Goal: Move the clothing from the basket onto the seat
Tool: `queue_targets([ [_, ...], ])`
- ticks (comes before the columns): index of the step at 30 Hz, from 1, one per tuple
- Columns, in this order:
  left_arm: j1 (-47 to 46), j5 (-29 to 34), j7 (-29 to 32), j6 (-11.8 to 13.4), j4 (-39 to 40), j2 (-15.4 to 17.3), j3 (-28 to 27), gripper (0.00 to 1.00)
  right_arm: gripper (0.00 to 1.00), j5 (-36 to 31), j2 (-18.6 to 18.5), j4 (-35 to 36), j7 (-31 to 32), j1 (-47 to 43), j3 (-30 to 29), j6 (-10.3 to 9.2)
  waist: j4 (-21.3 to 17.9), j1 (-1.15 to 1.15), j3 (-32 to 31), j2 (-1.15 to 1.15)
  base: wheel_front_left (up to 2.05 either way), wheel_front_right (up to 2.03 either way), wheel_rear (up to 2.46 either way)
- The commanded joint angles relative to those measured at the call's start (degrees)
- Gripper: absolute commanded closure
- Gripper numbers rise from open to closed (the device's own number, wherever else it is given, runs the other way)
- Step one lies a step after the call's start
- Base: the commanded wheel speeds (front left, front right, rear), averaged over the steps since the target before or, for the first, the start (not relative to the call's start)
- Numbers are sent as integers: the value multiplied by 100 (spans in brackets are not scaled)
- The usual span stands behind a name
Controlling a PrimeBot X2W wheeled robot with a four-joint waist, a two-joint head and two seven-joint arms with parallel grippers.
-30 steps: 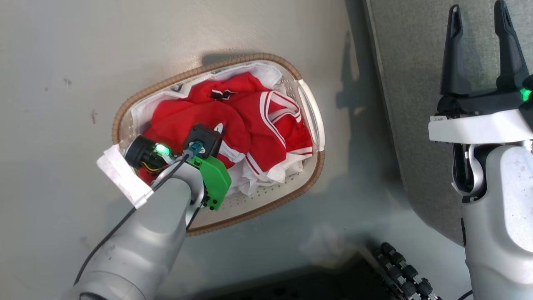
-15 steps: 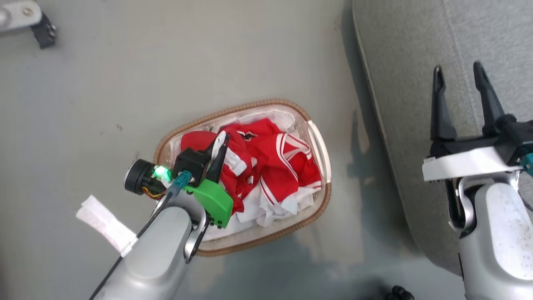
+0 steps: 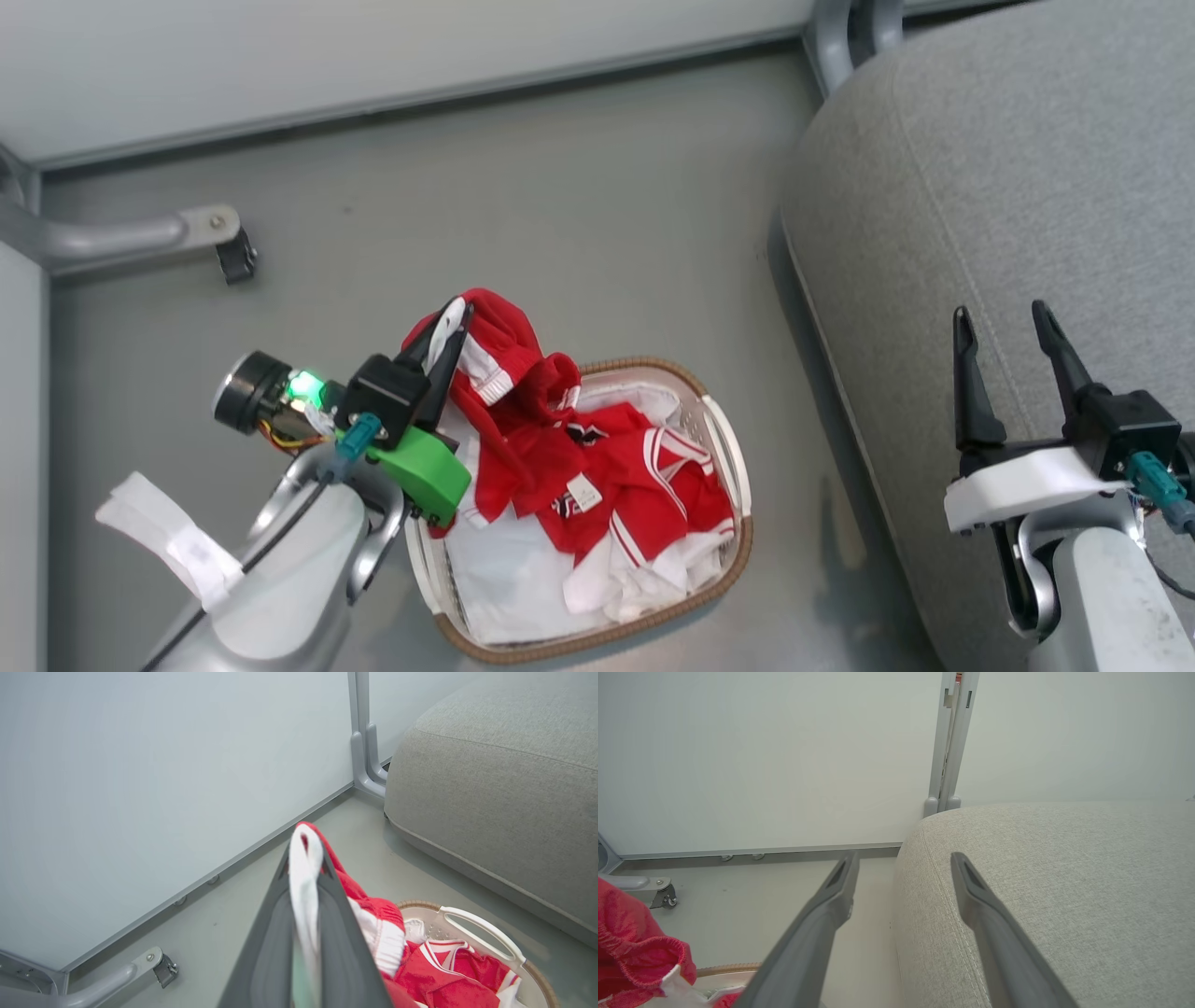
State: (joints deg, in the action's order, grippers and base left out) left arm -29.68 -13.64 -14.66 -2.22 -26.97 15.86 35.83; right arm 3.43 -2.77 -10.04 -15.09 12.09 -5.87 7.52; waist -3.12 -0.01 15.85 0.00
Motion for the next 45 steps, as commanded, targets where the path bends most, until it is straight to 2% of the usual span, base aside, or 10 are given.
queue_targets([
  [1,-148,-7,82,-74,76,102,4,100,0,-40,-21,-50,-12,-165,2,-6,118,1,-748,0,0,0,0],
  [9,-820,58,581,-265,606,470,-1,100,0,105,-20,-178,-12,-326,311,-6,106,1,-1177,0,0,0,0],
  [15,-1343,4,937,-354,1000,643,-38,100,0,194,-19,-223,-12,-324,627,-6,80,1,-1314,0,0,0,0],
  [20,-1555,-2,1142,-364,1238,655,-7,100,0,242,-21,-253,-12,-207,927,-6,81,1,-1406,0,0,0,0],
  [26,-1646,4,1225,-345,1359,521,105,100,0,353,-19,-210,-12,11,1441,-6,118,1,-1472,0,0,0,0],
  [37,-1823,-63,1269,-419,1432,223,464,100,0,466,-22,-331,-12,845,2844,-6,320,1,-1597,0,0,0,0],
  [45,-1928,-99,1265,-463,1587,16,776,100,0,424,-20,-828,-12,1376,3119,-6,528,1,-1665,0,0,0,0],
])
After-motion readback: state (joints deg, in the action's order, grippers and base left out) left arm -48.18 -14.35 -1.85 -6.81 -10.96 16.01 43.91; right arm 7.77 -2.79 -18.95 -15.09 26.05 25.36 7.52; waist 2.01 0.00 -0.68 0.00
